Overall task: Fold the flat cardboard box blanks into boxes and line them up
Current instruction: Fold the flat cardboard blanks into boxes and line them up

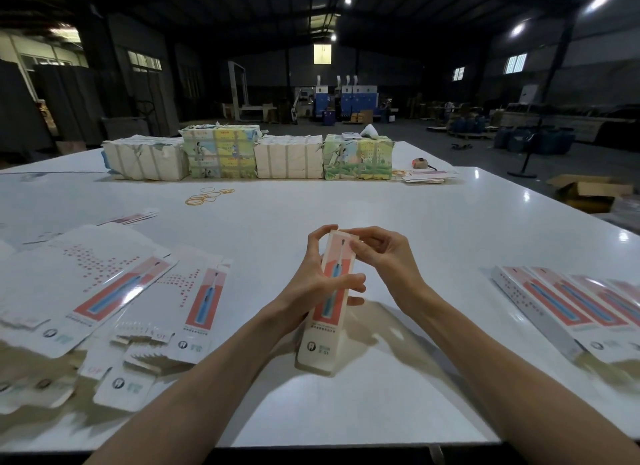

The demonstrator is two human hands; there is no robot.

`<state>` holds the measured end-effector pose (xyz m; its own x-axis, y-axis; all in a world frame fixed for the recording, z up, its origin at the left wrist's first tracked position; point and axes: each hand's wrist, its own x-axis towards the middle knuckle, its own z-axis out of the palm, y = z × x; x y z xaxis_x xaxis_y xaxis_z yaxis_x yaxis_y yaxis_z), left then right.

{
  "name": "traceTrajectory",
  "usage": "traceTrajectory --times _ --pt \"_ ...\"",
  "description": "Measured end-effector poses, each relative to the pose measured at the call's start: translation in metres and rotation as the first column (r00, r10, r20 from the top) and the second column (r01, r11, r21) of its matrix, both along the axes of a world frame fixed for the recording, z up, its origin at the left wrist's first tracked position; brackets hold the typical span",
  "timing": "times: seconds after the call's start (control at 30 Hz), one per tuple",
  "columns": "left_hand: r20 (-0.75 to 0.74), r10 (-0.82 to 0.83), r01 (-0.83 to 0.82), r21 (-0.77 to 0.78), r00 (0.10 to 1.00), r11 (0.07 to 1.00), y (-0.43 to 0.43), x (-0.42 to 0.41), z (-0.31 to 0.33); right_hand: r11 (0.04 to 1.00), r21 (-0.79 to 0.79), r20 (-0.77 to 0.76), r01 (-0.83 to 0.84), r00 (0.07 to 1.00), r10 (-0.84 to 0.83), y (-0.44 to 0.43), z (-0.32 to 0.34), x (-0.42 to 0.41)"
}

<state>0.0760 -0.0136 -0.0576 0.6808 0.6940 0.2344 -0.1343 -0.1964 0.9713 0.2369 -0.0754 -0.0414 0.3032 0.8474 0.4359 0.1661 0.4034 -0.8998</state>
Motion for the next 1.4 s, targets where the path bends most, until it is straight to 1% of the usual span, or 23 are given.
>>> traceTrajectory --times 0.13,0.2,0.27,0.33,0.37,0.43,0.47,0.5,0.57,0.6,0.63,0.67,0.73,0.77,0.83,0.93,1.0,1.03,1.13,1.23,1.33,1.37,1.4 --pt "0.004 0.004 -0.004 -0.043 1.000 0.999 0.000 -0.001 0.002 1.000 0.002 0.023 0.003 1.000 -0.003 0.003 -0.004 0.001" --pt "0.081 0.009 0.002 -0.136 0.997 0.991 -0.001 0.002 0.005 0.999 -0.016 0.097 0.042 0.994 -0.040 0.005 -0.007 -0.003" --pt "0.211 0.030 0.025 -0.254 0.977 0.967 -0.005 0.005 0.007 0.990 -0.025 0.247 0.135 0.961 -0.125 0.007 -0.009 -0.008" --pt "0.323 0.091 0.022 -0.330 0.942 0.944 -0.009 0.007 0.012 0.973 -0.008 0.435 0.230 0.877 -0.204 0.007 -0.007 -0.015" --pt "0.372 0.130 0.013 -0.358 0.919 0.934 -0.011 0.007 0.013 0.964 -0.001 0.543 0.266 0.810 -0.223 0.005 -0.004 -0.018" --pt "0.452 0.221 -0.003 -0.435 0.864 0.900 -0.010 0.007 0.015 0.960 0.006 0.755 0.279 0.629 -0.187 0.003 0.000 -0.027" --pt "0.464 0.245 0.000 -0.467 0.851 0.884 -0.009 0.005 0.016 0.964 -0.009 0.825 0.266 0.547 -0.143 0.002 0.000 -0.032" --pt "0.457 0.234 0.013 -0.476 0.858 0.879 -0.008 0.002 0.017 0.965 -0.037 0.863 0.258 0.496 -0.099 0.001 0.001 -0.037" --pt "0.396 0.132 0.063 -0.443 0.909 0.894 -0.008 -0.004 0.018 0.964 -0.068 0.868 0.259 0.492 -0.071 -0.004 0.003 -0.038" --pt "0.345 0.072 0.084 -0.415 0.936 0.906 -0.008 -0.006 0.017 0.963 -0.053 0.865 0.266 0.494 -0.089 -0.008 0.004 -0.036" --pt "0.287 0.024 0.094 -0.388 0.958 0.917 -0.009 -0.005 0.016 0.956 -0.030 0.871 0.290 0.476 -0.117 -0.013 0.006 -0.031" --pt "0.226 0.000 0.085 -0.366 0.974 0.927 -0.009 -0.004 0.014 0.944 -0.009 0.882 0.330 0.447 -0.148 -0.018 0.008 -0.023" --pt "0.109 0.003 0.031 -0.305 0.994 0.952 -0.012 -0.001 0.008 0.897 0.020 0.898 0.442 0.386 -0.211 -0.030 0.008 -0.003" --pt "0.057 0.006 0.009 -0.250 0.998 0.968 -0.013 -0.001 0.005 0.864 0.026 0.900 0.502 0.365 -0.239 -0.036 0.008 0.010" --pt "-0.021 -0.031 0.028 -0.134 0.999 0.991 -0.013 -0.004 -0.002 0.789 0.001 0.910 0.615 0.327 -0.256 -0.049 0.008 0.039" --pt "-0.052 -0.101 0.099 -0.042 0.994 0.994 -0.012 -0.010 -0.004 0.680 -0.101 0.918 0.726 0.332 -0.218 -0.075 0.002 0.084" --pt "-0.088 -0.117 0.117 0.000 0.989 0.993 -0.013 -0.009 -0.005 0.612 -0.156 0.927 0.775 0.330 -0.182 -0.093 -0.007 0.105" --pt "-0.104 -0.118 0.120 0.015 0.988 0.993 -0.013 -0.008 -0.005 0.582 -0.152 0.938 0.799 0.302 -0.169 -0.101 -0.011 0.112" --pt "-0.122 -0.126 0.131 0.028 0.984 0.991 -0.010 -0.006 -0.009 0.492 -0.028 0.977 0.870 0.127 -0.169 -0.123 -0.014 0.126" --pt "-0.144 -0.133 0.140 0.041 0.981 0.989 -0.007 -0.005 -0.011 0.419 -0.032 0.982 0.907 0.105 -0.154 -0.141 -0.011 0.137" --pt "-0.158 -0.152 0.160 0.042 0.976 0.986 -0.008 -0.006 -0.013 0.327 -0.018 0.999 0.945 0.029 -0.030 -0.148 -0.008 0.138" --pt "-0.166 -0.155 0.165 0.048 0.974 0.985 -0.008 -0.006 -0.012 0.318 -0.006 1.000 0.948 0.010 -0.012 -0.145 -0.005 0.135" --pt "-0.178 -0.154 0.166 0.053 0.972 0.985 -0.008 -0.006 -0.011 0.332 0.011 1.000 0.943 -0.007 -0.012 -0.139 -0.003 0.131"
